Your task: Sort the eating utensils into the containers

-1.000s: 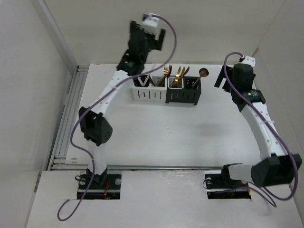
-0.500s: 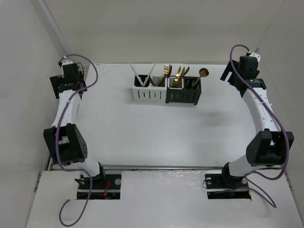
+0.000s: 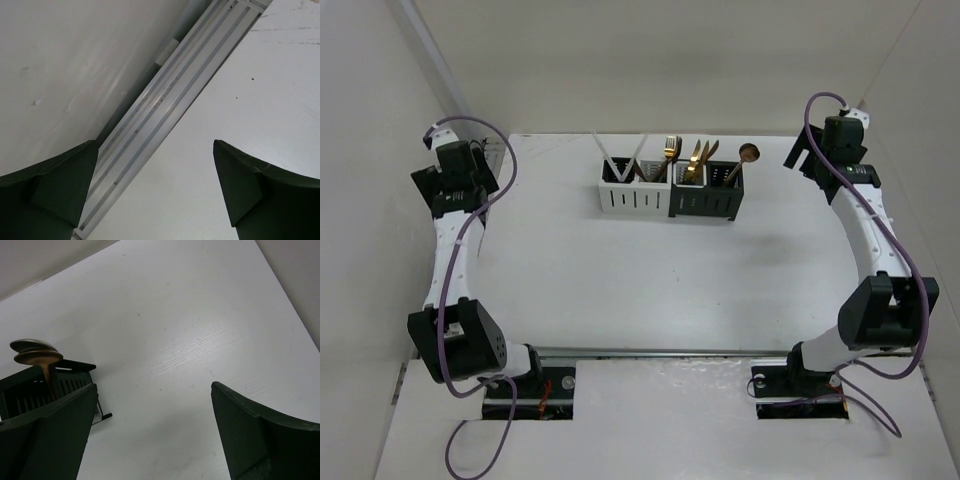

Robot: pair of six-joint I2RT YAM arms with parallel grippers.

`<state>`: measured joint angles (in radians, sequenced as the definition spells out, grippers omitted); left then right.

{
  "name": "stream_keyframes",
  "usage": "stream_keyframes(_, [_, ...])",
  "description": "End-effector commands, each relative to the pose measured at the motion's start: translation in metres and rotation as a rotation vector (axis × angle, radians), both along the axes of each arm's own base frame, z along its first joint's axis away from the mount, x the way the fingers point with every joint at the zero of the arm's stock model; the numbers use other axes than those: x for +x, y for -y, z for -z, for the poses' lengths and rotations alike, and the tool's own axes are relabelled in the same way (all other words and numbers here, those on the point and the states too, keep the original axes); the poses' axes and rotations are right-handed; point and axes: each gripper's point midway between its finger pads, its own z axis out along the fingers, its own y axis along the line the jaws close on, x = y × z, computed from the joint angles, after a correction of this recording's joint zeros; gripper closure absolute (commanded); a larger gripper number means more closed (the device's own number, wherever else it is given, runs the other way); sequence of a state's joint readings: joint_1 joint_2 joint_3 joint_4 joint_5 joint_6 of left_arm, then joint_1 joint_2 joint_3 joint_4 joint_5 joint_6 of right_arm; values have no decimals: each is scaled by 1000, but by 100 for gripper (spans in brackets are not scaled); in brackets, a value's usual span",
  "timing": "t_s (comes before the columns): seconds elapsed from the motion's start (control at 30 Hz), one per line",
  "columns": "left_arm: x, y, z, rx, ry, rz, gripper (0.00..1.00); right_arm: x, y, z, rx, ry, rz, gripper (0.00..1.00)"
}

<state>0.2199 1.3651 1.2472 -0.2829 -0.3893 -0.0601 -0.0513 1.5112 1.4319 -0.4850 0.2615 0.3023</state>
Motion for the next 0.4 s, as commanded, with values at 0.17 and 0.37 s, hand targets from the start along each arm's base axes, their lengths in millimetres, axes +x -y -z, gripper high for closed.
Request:
stream_keyframes(0.17, [-3, 8, -3, -36, 38, 22, 1, -4, 2, -46, -19, 153, 5, 1])
stream_keyframes(0.37, [-8, 12, 4, -54, 35, 33, 1, -13, -9, -56, -12, 228, -58, 1])
